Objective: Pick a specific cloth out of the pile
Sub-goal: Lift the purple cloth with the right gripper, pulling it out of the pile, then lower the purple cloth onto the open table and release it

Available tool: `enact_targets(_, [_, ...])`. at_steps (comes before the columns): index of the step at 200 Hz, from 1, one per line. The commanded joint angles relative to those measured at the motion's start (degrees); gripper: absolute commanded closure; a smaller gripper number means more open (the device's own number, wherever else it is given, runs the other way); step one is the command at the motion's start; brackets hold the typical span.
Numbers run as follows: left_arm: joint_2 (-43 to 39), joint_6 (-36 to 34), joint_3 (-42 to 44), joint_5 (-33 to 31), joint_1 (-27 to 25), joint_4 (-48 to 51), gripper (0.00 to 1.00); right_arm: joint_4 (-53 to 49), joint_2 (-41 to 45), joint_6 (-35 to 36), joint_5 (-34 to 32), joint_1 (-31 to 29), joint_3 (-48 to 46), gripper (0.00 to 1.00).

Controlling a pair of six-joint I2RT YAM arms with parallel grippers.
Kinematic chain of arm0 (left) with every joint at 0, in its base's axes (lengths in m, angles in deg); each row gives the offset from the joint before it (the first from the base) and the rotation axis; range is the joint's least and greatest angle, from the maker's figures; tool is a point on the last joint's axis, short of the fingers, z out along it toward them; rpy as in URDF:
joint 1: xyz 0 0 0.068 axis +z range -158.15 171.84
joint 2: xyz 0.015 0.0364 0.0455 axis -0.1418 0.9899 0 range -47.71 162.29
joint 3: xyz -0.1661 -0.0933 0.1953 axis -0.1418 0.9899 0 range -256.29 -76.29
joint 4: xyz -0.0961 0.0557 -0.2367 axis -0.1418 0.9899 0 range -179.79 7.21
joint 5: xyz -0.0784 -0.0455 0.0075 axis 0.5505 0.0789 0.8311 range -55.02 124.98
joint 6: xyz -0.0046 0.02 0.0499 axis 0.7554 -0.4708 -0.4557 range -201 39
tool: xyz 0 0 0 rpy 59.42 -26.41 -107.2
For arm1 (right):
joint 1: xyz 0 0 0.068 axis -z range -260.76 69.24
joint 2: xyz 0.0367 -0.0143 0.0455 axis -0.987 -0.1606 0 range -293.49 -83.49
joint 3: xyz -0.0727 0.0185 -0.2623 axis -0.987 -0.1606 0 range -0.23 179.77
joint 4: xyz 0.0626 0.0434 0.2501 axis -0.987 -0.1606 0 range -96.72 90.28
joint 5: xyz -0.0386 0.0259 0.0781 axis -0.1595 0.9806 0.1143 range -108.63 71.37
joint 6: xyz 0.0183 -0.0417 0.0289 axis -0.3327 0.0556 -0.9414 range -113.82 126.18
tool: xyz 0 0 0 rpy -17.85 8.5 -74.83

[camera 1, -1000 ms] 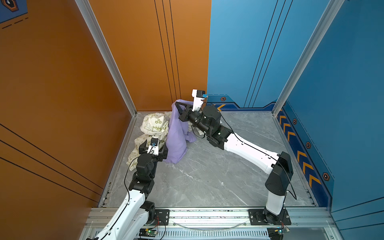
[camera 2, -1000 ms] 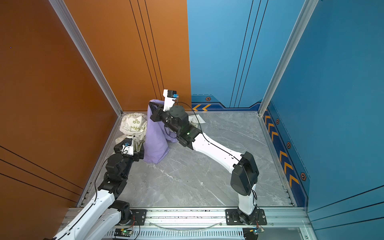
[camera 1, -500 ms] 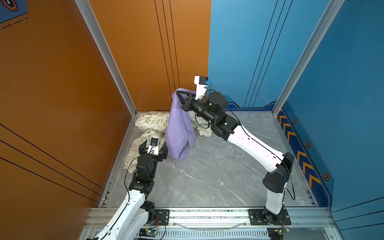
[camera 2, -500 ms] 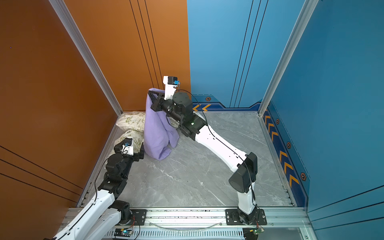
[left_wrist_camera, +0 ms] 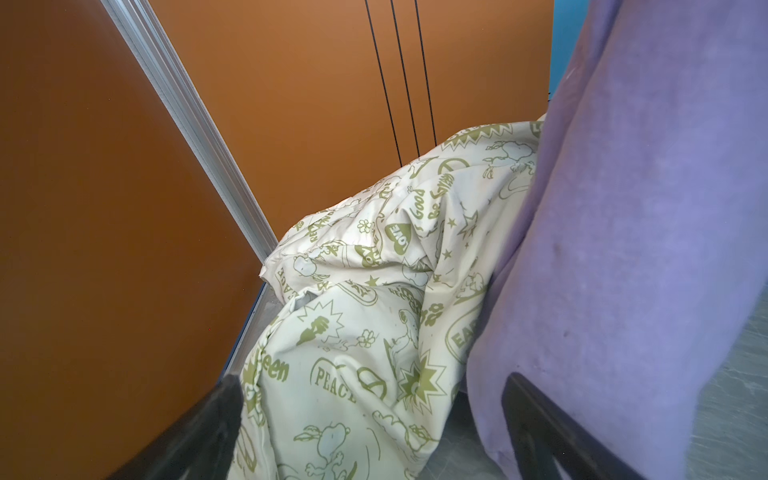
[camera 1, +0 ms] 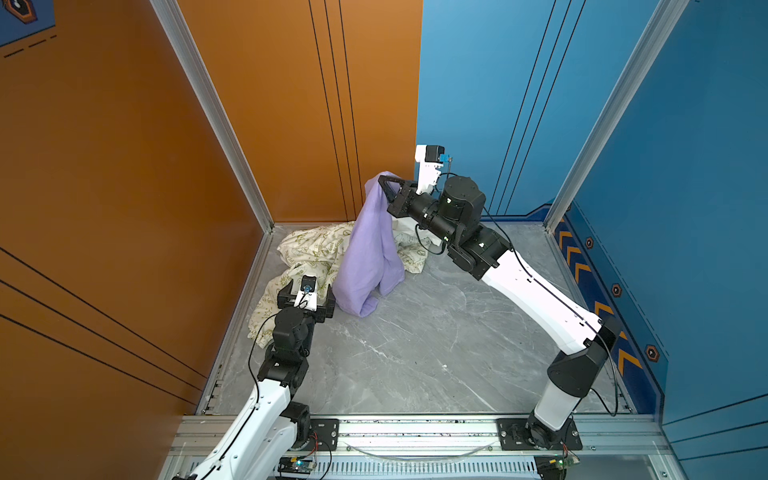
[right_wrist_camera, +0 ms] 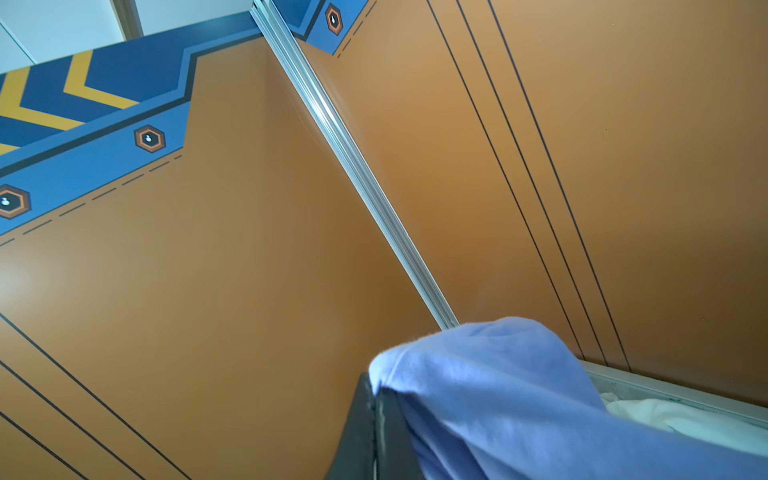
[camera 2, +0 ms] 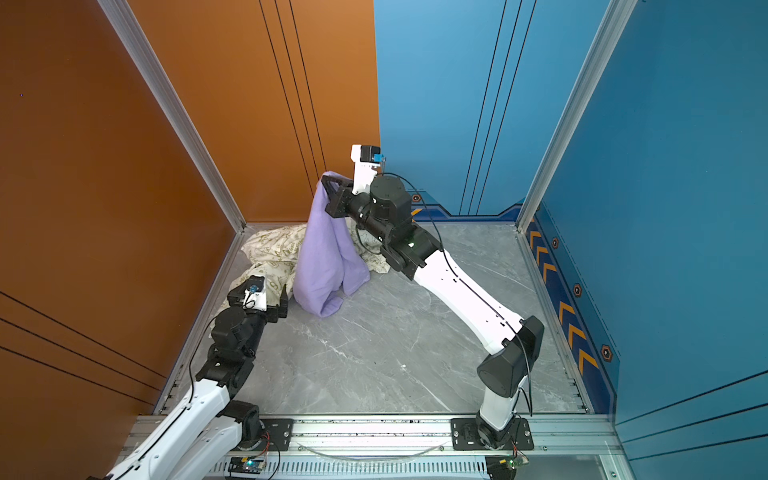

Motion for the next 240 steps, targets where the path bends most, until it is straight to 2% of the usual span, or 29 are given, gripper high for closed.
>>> enact_targets(1, [-0.3, -1.1, -0.5, -1.2, -0.4, -0.3, 0.02, 4.8, 4.7, 1.5, -0.7, 0.3, 0.9, 1.00])
enact_targets(56, [-0.4, -1.5, -0.4, -1.5, -0.8, -0.2, 0.02, 5.3, 8.1, 1.5, -0.8, 1.0, 0.9, 1.00])
enact_targets(87, [-0.3, -1.6, -0.4, -1.7, -1.1, -0.1, 0.02, 2.9, 9.8, 4.5, -1.7, 1.6, 0.7, 1.00])
enact_targets(159, [-0.4, -1.8, -0.5, -1.6, -1.2, 0.0, 0.02, -7.8, 16.1, 13.4, -11.1, 3.2, -5.9, 1.00])
enact_targets(188, [-0.3, -1.8, -0.5, -1.6, -1.2, -0.1, 0.02, -16.2, 19.0, 18.3, -16.8, 8.1, -9.0, 1.00])
enact_targets(203, [-0.3, -1.8, -0.4, -1.5, -1.3, -0.1, 0.02, -20.1, 21.0, 19.1, -19.1, 11.7, -14.1, 1.00])
enact_targets(240, [-0.3, -1.7, -0.5, -1.5, -1.3, -0.1, 0.02, -27.4, 25.0, 19.6, -21.0, 26.7, -24.2, 0.97])
